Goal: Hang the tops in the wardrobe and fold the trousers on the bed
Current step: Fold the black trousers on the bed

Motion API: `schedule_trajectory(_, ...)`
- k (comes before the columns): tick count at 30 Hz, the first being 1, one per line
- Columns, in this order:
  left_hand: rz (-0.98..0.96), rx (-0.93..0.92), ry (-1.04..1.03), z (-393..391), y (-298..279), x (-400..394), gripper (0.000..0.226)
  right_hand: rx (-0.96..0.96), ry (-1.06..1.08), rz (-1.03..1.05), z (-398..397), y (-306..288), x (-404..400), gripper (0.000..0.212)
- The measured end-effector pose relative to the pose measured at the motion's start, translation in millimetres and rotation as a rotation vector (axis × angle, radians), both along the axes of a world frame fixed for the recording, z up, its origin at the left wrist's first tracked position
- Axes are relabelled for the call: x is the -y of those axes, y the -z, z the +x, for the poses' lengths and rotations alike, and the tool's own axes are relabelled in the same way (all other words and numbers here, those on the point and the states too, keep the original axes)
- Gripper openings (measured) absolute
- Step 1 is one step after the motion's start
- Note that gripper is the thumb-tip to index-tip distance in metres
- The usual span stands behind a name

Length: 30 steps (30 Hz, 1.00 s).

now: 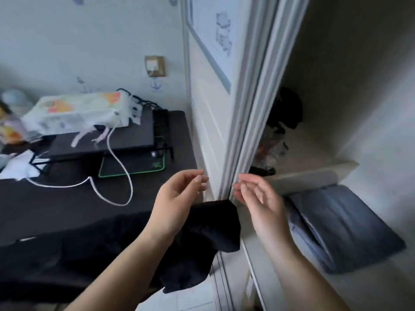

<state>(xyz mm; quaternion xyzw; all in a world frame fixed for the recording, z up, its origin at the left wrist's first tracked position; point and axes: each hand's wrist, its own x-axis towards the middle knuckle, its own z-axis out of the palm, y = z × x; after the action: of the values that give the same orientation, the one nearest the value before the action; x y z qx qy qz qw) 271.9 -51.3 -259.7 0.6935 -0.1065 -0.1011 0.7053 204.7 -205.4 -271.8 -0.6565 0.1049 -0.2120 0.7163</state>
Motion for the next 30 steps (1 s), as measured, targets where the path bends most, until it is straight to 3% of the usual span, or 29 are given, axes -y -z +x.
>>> schedule_trajectory(12,-0.025,0.010,-0.530,-94,-12,-264,0.022,0.053,-0.508,-0.147,-1,-36,-235,0.020)
schedule_trajectory(23,-0.082,-0.064,-1.005,-268,-18,-515,0.016,0.044,-0.980,-0.022,-97,-31,-523,0.019)
schedule_trajectory(30,-0.196,-0.193,-1.301,-356,0,-614,0.015,-0.059,-1.219,0.038,-139,-10,-652,0.019)
